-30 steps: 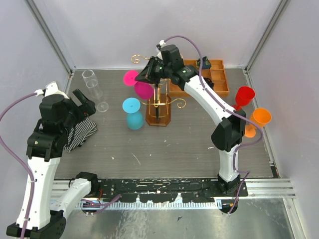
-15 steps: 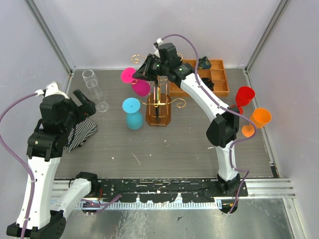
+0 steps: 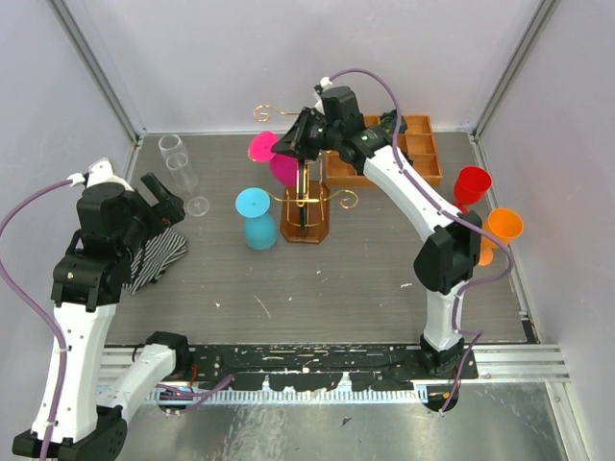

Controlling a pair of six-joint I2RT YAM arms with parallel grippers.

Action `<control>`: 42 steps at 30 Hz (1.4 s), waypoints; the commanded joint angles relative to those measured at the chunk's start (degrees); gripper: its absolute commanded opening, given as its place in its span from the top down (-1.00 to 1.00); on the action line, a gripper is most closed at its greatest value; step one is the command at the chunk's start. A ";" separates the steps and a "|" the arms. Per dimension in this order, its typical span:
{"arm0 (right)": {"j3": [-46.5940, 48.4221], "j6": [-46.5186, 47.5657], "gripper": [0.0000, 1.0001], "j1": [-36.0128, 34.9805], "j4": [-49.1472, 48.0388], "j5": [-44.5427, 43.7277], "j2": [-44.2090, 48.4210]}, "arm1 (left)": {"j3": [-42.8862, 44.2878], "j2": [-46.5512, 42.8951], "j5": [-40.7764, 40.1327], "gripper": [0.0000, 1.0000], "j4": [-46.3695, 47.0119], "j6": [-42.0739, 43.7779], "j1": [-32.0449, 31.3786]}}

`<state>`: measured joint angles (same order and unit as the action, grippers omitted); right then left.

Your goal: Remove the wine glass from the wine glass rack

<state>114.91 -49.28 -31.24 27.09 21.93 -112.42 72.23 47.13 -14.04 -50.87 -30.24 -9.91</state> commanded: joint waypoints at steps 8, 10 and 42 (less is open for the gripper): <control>-12.76 2.72 0.99 -0.41 -5.65 6.82 16.14 | 0.75 0.37 0.70 -0.97 -0.89 0.69 -0.01; -13.36 2.95 0.99 -0.99 -5.36 9.93 16.75 | 0.85 0.41 1.19 -0.98 -0.93 0.50 -0.02; -16.31 93.17 0.99 -39.84 -2.28 -61.85 21.32 | 22.29 13.44 10.02 -0.97 0.95 9.49 0.07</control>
<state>106.45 17.17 -68.20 37.56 -10.02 -94.13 90.37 61.54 -5.41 -51.70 -25.98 -9.91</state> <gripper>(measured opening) 0.039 0.986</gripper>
